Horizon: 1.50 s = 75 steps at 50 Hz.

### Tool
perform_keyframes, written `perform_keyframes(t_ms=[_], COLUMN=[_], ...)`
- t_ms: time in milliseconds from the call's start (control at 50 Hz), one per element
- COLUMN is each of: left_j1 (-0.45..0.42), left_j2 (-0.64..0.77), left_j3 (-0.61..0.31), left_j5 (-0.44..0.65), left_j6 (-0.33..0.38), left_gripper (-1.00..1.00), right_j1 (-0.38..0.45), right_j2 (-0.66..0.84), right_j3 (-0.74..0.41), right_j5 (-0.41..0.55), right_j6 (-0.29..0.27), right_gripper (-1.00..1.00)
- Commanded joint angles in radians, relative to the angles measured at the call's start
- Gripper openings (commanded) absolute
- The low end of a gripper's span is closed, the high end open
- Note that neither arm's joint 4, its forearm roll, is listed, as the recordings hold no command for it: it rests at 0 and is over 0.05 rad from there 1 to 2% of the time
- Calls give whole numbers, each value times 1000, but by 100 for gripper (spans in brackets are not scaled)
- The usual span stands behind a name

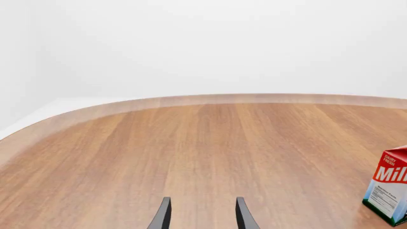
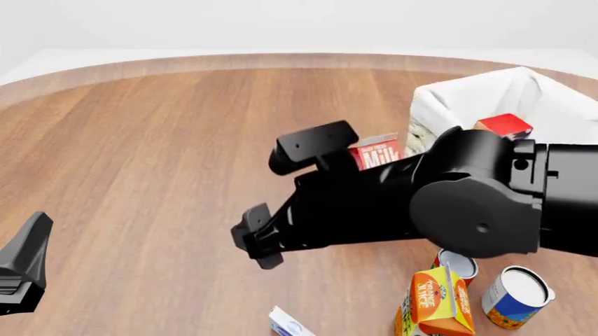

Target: Pick up the cream cheese box and the butter, and put them in the basket.

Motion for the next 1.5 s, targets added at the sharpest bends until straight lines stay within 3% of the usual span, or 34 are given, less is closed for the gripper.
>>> perform_keyframes(t_ms=[20, 1500], left_j1=[0, 0], left_j2=[0, 0], left_j3=[0, 0], left_j5=[0, 0], left_j6=[0, 0], left_gripper=[100, 100], right_j1=[-15, -27], right_j2=[12, 56], right_j3=[16, 214], right_j5=[-3, -156], right_j6=[-9, 72], right_gripper=[100, 100])
